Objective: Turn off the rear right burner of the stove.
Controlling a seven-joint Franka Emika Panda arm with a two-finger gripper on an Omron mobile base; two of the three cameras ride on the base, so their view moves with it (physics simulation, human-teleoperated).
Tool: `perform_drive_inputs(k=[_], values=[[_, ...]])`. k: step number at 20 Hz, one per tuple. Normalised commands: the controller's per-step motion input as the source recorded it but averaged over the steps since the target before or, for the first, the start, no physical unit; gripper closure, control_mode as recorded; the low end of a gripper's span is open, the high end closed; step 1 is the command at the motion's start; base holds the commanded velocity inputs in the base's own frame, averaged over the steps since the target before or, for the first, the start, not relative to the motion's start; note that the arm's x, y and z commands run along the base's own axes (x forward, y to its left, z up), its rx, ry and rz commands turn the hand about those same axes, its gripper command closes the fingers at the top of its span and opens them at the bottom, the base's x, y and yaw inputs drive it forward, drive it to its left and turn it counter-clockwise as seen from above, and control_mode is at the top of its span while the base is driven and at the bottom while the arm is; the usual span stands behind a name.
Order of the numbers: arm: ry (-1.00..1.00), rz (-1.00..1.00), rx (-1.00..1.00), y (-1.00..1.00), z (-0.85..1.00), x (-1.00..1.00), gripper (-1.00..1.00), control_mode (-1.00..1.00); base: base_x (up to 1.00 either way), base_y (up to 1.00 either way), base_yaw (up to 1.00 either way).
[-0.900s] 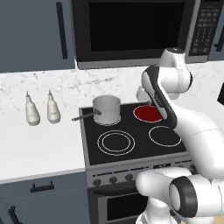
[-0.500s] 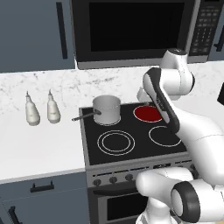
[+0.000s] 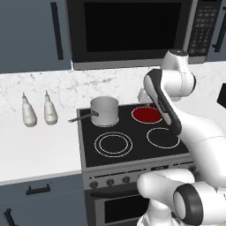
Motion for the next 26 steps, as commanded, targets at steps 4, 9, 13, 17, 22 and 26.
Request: perform_drive_inputs(k=[4, 9, 13, 17, 22, 26], values=[[0.0, 0.0, 0.0, 0.0, 0.0, 0.0, -1.0, 1.0, 0.0, -0.67, 0.0], [0.0, 0.0, 0.0, 0.0, 0.0, 0.0, -1.0, 1.0, 0.0, -0.67, 0.0], [0.0, 0.0, 0.0, 0.0, 0.0, 0.0, -1.0, 1.0, 0.0, -0.14, 0.0], [0.0, 0.0, 0.0, 0.05, 0.0, 0.0, -1.0, -1.0, 0.0, 0.0, 0.0], [0.0, 0.01, -0.01, 0.32, 0.0, -0.15, -1.0, -1.0, 0.0, 0.0, 0.0], [0.0, 0.17, -0.25, 0.88, -0.25, -0.47, -1.0, -1.0, 0.0, 0.0, 0.0]])
